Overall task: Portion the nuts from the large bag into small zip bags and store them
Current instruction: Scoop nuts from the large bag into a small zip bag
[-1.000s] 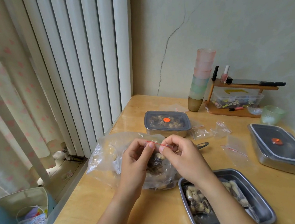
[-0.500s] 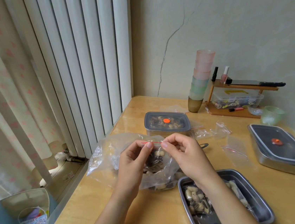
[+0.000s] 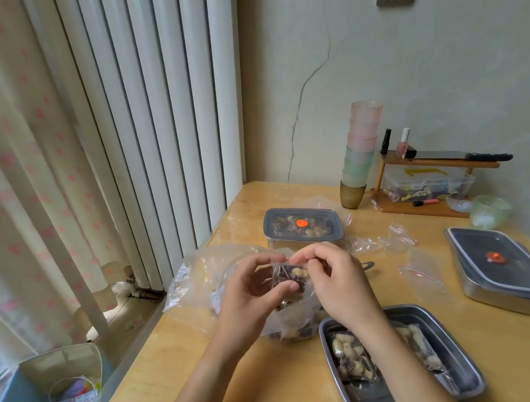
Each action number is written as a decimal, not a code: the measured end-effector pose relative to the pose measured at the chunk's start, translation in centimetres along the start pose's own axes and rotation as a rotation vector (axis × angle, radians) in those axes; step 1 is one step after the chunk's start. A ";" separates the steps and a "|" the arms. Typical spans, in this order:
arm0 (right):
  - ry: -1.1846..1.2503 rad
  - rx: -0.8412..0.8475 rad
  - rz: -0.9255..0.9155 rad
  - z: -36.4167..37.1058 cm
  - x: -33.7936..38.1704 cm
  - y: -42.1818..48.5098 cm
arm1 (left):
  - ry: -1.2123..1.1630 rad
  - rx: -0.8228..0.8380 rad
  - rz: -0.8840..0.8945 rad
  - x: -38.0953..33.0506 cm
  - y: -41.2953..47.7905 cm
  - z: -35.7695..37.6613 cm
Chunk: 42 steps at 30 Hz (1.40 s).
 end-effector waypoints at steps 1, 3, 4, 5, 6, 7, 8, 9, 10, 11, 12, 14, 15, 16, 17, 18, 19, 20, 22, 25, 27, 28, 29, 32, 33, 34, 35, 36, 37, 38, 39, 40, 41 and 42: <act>-0.004 0.017 0.002 0.0 0.1 -0.1 | -0.009 -0.017 0.005 -0.2 0.0 -0.2; -0.017 0.067 0.024 0.1 0.2 -0.3 | -0.026 -0.049 0.003 -0.5 -0.1 -0.5; -0.017 0.102 0.036 0.2 0.3 -0.5 | -0.036 -0.062 -0.004 -0.7 -0.3 -0.6; -0.013 0.141 0.049 0.3 0.4 -0.7 | -0.045 -0.075 -0.015 -0.8 -0.5 -0.7; -0.019 0.181 0.049 0.4 0.5 -0.9 | -0.060 -0.088 -0.031 -0.8 -0.7 -0.8; -0.032 0.212 0.043 0.5 0.7 -1.2 | -0.066 -0.107 -0.049 -0.6 -0.9 -1.1; -0.053 0.235 0.038 0.3 0.8 -1.4 | -0.076 -0.121 -0.070 -0.6 -1.2 -1.1; -0.072 0.253 0.039 0.1 0.8 -1.7 | -0.083 -0.123 -0.092 -0.5 -1.5 -0.9; -0.091 0.268 0.052 -0.3 0.7 -1.9 | -0.096 -0.117 -0.120 -0.5 -1.8 -0.5; -0.104 0.276 0.070 -0.7 0.6 -2.2 | -0.106 -0.103 -0.144 -0.5 -2.1 0.0; -0.118 0.277 0.080 -1.3 0.5 -2.4 | -0.109 -0.086 -0.170 -0.6 -2.4 0.7; -0.150 0.274 0.098 -2.6 0.3 -3.1 | 0.023 -0.042 -0.172 -1.1 -2.7 1.8; -0.166 0.277 0.109 -3.2 0.1 -3.6 | 0.189 -0.010 -0.122 -1.7 -2.6 2.1; -0.191 0.284 0.124 -3.8 -0.3 -4.1 | 0.378 0.037 -0.052 -2.2 -2.5 2.6; -0.225 0.297 0.140 -4.4 -0.7 -4.7 | 0.548 0.094 0.018 -2.8 -2.5 3.4; -0.259 0.318 0.161 -4.9 -1.3 -5.4 | 0.679 0.156 0.077 -3.3 -2.7 4.3; -0.287 0.345 0.184 -5.3 -1.9 -5.9 | 0.786 0.212 0.123 -3.7 -2.9 5.3; -0.309 0.367 0.211 -5.7 -2.7 -6.4 | 0.871 0.263 0.156 -3.7 -3.1 6.2; -0.385 0.397 0.250 -6.3 -4.2 -7.2 | 1.005 0.355 0.142 -2.8 -4.0 8.0; -0.463 0.439 0.323 -6.5 -5.9 -8.4 | 1.130 0.501 0.010 -0.6 -6.0 10.2; -0.483 0.491 0.370 -5.8 -7.2 -9.2 | 1.161 0.579 -0.026 0.2 -7.1 10.9; -0.487 0.496 0.388 -5.6 -7.8 -9.3 | 1.174 0.610 -0.036 0.5 -7.4 11.0; -0.481 0.479 0.412 -5.6 -8.2 -9.4 | 1.191 0.644 -0.047 0.6 -7.5 11.1; -0.408 0.402 0.457 -5.9 -8.4 -9.0 | 1.259 0.764 -0.076 0.5 -7.3 11.5; -0.414 0.392 0.459 -5.9 -8.3 -9.0 | 1.282 0.790 -0.085 0.4 -7.2 11.6; -0.422 0.395 0.459 -5.7 -8.4 -8.9 | 1.301 0.805 -0.093 0.4 -7.1 11.7; -0.428 0.408 0.462 -5.5 -8.5 -8.9 | 1.311 0.807 -0.099 0.4 -7.0 11.8; -0.416 0.420 0.467 -5.3 -8.7 -8.9 | 1.310 0.800 -0.107 0.4 -6.9 11.9; -0.399 0.431 0.473 -5.2 -8.8 -9.0 | 1.299 0.790 -0.114 0.3 -6.8 11.9; -0.383 0.438 0.481 -5.1 -9.1 -8.9 | 1.285 0.781 -0.120 0.3 -6.8 11.9; -0.373 0.444 0.492 -5.1 -9.3 -8.9 | 1.275 0.778 -0.123 0.3 -6.7 12.0; -0.367 0.451 0.503 -5.1 -9.3 -9.0 | 1.273 0.778 -0.122 0.3 -6.7 12.0; -0.365 0.463 0.510 -5.1 -9.4 -9.1 | 1.274 0.775 -0.120 0.3 -6.7 11.9; -0.366 0.475 0.511 -5.1 -9.3 -9.3 | 1.275 0.769 -0.117 0.3 -6.6 11.9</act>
Point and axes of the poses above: each hand's wrist, its own y-axis towards the middle knuckle, its own z-axis out of the palm, x = y × z, the point moved 9 cm from there along y, towards the middle knuckle, and after that the axes turned 9 degrees about z, right-handed, at the moved point
